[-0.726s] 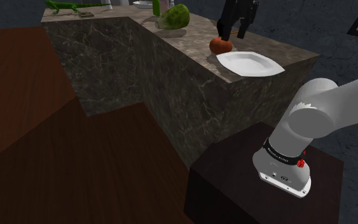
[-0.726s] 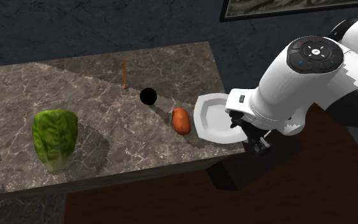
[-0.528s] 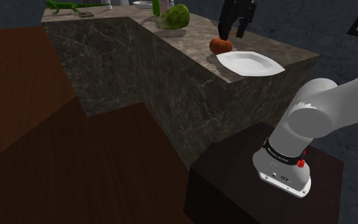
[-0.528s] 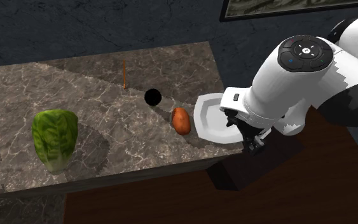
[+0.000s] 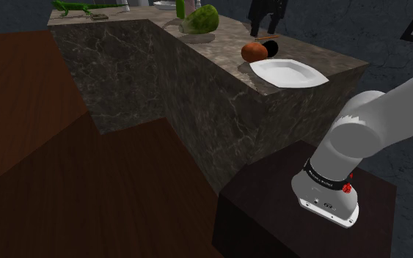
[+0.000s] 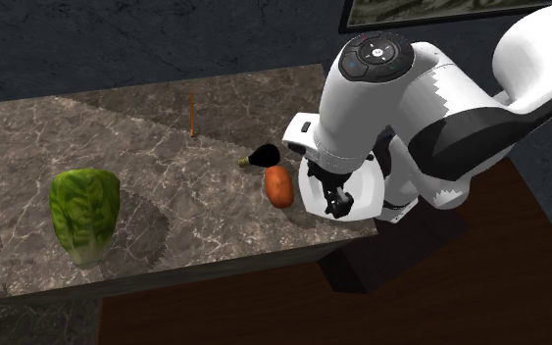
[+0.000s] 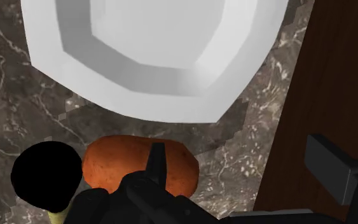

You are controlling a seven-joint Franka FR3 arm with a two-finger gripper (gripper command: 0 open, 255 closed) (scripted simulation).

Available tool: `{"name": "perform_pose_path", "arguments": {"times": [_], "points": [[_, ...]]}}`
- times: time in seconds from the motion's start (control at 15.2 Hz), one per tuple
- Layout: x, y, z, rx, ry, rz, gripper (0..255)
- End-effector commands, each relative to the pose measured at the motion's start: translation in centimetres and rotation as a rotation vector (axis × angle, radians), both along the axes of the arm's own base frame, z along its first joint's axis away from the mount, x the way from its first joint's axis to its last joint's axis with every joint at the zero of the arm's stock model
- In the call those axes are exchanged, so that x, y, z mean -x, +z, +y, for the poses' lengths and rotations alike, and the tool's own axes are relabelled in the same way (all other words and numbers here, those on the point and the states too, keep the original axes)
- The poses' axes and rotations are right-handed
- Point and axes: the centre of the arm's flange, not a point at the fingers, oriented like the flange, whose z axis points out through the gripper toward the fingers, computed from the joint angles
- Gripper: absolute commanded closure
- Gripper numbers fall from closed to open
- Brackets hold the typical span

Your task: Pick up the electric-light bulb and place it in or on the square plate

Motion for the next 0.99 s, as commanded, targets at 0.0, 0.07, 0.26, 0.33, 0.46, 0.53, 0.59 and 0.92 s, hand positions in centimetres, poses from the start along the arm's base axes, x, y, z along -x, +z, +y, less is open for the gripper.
{"name": "perform_pose_path", "arguments": {"times": [0.0, 0.07, 0.26, 0.33, 0.46, 0.53, 0.59, 0.92], "points": [[-1.6, -0.1, -2.4, 0.012, -0.01, -0.001, 0], [-2.3, 0.0, -3.4, 0.017, -0.014, -0.002, 0], [-4.5, 0.0, -6.4, 0.033, -0.029, -0.004, 0], [-5.2, 0.1, -7.4, 0.039, -0.034, -0.004, 0], [-6.6, 0.2, -9.5, 0.049, -0.044, -0.005, 0], [-7.3, 0.3, -10.5, 0.055, -0.048, -0.006, 0], [-8.0, 0.3, -11.6, 0.06, -0.053, -0.006, 0], [-11.3, 0.7, -16.8, 0.087, -0.078, -0.009, 0]]}}
